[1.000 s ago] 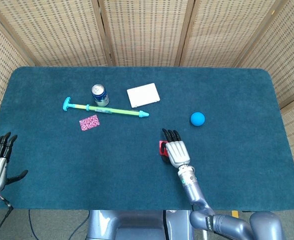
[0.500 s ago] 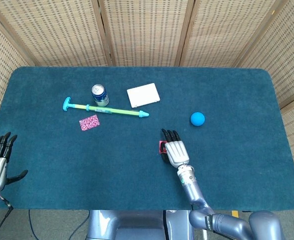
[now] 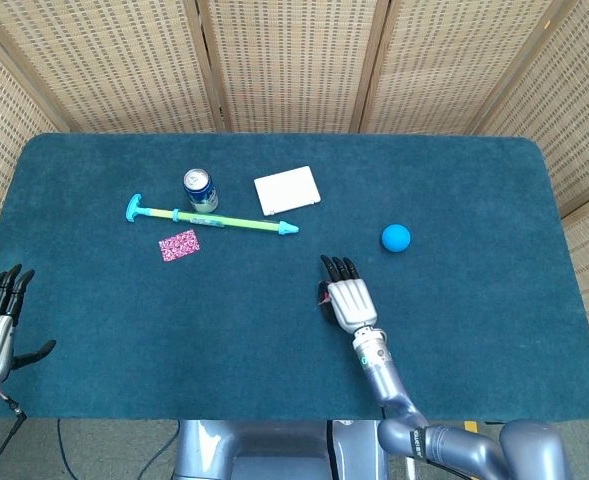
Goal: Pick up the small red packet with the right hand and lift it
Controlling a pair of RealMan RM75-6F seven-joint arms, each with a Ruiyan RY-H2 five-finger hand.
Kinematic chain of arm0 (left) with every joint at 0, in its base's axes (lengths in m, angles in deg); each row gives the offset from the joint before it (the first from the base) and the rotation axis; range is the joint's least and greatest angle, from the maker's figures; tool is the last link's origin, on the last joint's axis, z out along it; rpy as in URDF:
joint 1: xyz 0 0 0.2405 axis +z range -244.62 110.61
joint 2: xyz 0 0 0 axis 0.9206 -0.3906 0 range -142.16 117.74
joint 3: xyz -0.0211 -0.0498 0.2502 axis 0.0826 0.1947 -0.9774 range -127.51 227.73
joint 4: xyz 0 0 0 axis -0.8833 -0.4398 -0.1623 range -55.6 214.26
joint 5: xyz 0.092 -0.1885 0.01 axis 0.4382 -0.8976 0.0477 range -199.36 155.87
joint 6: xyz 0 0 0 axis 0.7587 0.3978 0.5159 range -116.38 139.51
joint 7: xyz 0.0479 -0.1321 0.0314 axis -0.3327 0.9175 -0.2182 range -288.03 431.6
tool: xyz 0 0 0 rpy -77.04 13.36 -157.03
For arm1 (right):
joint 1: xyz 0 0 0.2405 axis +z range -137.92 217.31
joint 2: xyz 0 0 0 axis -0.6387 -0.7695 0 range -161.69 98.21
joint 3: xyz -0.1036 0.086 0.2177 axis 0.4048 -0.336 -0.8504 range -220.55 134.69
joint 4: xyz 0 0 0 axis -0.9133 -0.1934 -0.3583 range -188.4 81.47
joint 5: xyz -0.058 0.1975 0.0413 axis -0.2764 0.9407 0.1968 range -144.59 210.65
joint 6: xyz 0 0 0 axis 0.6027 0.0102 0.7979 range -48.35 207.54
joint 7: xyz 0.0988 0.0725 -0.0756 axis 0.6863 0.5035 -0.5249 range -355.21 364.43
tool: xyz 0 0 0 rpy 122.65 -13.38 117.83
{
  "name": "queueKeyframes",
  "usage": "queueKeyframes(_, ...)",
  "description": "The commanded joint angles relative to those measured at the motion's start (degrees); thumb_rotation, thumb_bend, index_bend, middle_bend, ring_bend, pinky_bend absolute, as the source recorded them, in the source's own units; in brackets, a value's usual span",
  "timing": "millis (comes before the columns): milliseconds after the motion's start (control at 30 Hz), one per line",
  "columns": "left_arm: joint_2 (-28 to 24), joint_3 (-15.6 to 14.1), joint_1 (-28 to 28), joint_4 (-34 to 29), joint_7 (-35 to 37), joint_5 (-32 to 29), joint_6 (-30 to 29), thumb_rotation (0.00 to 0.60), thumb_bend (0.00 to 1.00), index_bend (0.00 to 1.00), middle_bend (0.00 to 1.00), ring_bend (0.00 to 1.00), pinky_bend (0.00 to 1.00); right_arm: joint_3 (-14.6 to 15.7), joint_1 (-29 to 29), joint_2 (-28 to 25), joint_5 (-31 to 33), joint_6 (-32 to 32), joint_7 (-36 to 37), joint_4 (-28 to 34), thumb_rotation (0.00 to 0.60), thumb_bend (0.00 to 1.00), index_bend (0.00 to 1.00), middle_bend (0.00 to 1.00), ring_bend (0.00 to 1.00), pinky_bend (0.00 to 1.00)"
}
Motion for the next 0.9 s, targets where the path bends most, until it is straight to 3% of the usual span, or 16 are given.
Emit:
queueKeyframes(33,0.0,0.0,0.0,0.0,0.0,-0.1,0.0,0.600,0.10,0.00,0.00,0.00,0.14,-0.6,0.8,0.1,0.2,-0.4,-0.4,-0.3,0.600,0.60,0.62,0.13,0.00,0.00)
queueKeyframes(333,0.0,0.2,-0.1,0.3,0.2,-0.6,0.3,0.600,0.10,0.00,0.00,0.00,0.14,-2.7,3.5,0.8,1.0,-1.8,-1.6,-2.6,0.600,0.59,0.62,0.13,0.00,0.00)
queueKeyframes(900,0.0,0.7,-0.3,0.8,0.2,-1.9,1.0,0.600,0.10,0.00,0.00,0.00,0.14,-9.7,13.1,3.0,5.7,-7.5,-4.5,-12.6,0.600,0.59,0.63,0.15,0.00,0.00)
